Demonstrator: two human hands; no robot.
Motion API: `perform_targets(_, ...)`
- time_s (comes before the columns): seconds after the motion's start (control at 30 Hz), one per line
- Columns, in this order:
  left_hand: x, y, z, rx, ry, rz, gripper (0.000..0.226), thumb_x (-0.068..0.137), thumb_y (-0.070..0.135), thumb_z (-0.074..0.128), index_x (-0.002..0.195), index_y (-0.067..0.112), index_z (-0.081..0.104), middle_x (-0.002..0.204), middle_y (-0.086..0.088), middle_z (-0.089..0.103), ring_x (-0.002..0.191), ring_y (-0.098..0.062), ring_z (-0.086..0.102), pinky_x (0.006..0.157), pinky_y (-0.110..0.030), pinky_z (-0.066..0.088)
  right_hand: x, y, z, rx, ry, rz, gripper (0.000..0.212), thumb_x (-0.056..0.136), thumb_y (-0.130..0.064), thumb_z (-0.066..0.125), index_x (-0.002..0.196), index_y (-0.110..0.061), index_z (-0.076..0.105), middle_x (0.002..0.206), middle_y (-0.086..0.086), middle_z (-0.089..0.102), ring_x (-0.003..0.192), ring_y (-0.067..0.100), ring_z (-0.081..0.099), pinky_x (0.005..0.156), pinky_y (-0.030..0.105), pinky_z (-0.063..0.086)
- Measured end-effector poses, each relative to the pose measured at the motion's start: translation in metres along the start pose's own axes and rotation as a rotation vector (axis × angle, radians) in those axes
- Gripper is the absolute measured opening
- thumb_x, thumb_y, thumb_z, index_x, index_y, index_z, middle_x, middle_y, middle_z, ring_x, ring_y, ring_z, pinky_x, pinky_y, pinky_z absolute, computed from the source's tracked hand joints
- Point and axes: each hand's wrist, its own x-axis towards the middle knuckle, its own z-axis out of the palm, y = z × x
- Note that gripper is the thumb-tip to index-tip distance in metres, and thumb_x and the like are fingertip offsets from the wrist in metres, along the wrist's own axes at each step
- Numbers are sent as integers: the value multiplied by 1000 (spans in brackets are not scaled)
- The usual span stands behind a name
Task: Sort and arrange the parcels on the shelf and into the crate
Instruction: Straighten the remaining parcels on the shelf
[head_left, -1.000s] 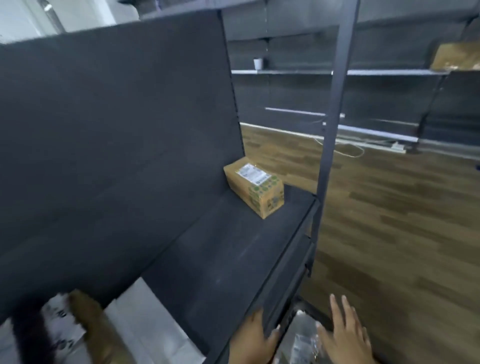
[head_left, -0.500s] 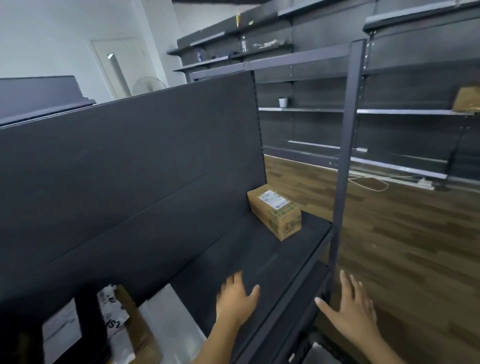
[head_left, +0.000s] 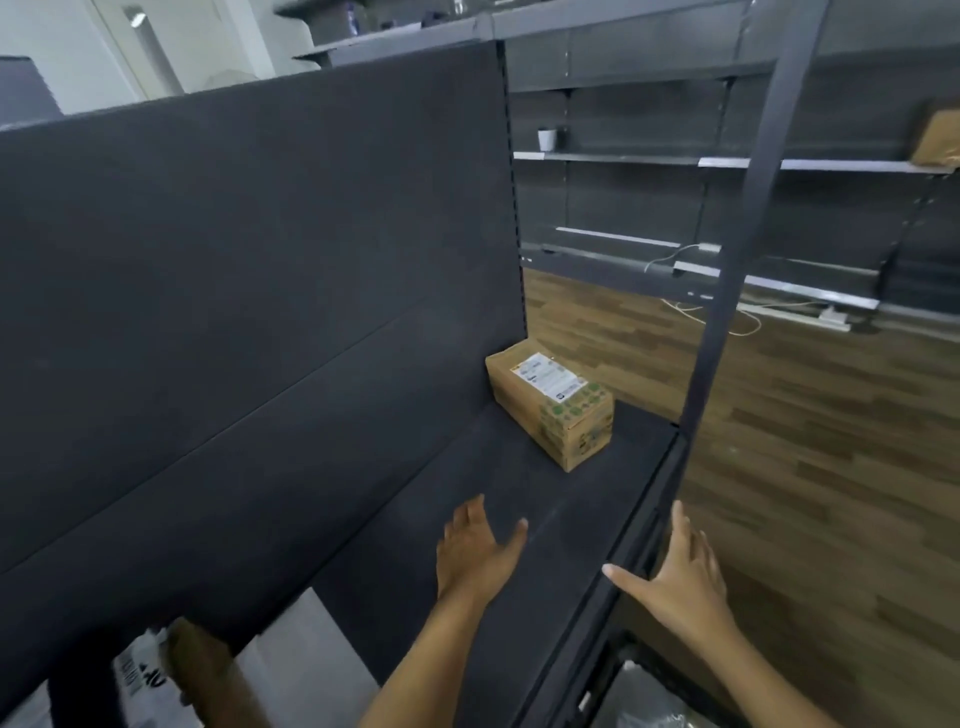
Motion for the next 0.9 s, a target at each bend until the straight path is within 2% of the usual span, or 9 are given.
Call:
perform_targets(0.2,59,-2,7,-15,-60,39,84,87,62,49,152,17,18,157,-2,23,143,-21,25,116,-41,24,51,-39,16,34,77,-43,133,58,-75,67,150,-22,-13,160,8,6,146,29,10,115,46,22)
perform_targets(0.33,98,-6,9,-27,-83,56,86,86,61,50,152,15,18,158,-3,22,145,-21,22,117,-40,23,98,-66,20,39,128,-52,135,57,-70,73,151,-19,-9,161,8,4,147,27,8,116,45,19)
perform_targets(0.47,129,-4,11,-50,-98,66,86,86,60,52,151,13,20,157,-5,23,144,-22,23,118,-40,22,137,-83,28,44,113,-39,137,56,-66,76,150,-20,-12,161,7,-5,148,23,-4,119,42,8)
perform_targets(0.63,151,-4,19,-49,-91,82,82,85,59,54,149,14,28,152,-4,33,140,-22,31,114,-37,27,171,-101,32,78,192,-54,141,48,-61,82,150,-28,-9,156,10,-24,146,29,-15,117,47,5)
perform_targets(0.7,156,-7,22,-46,-102,81,81,86,57,55,148,14,28,151,-4,34,139,-22,31,114,-35,27,188,-111,30,-11,136,-53,143,45,-68,79,147,-35,-16,153,6,-33,143,30,-22,115,53,0)
perform_targets(0.77,159,-15,23,-47,-114,79,80,86,55,56,148,12,29,152,-5,34,140,-22,31,114,-33,26,202,-122,27,-125,10,-30,144,42,-76,73,143,-41,-22,150,3,-40,140,29,-31,113,58,-5)
perform_targets(0.9,156,-39,21,-45,-176,28,79,88,54,54,149,12,27,155,-6,28,143,-21,27,116,-36,25,218,-131,28,-302,-84,5,138,42,-81,69,147,-40,-10,154,8,-31,143,34,-21,113,61,-1)
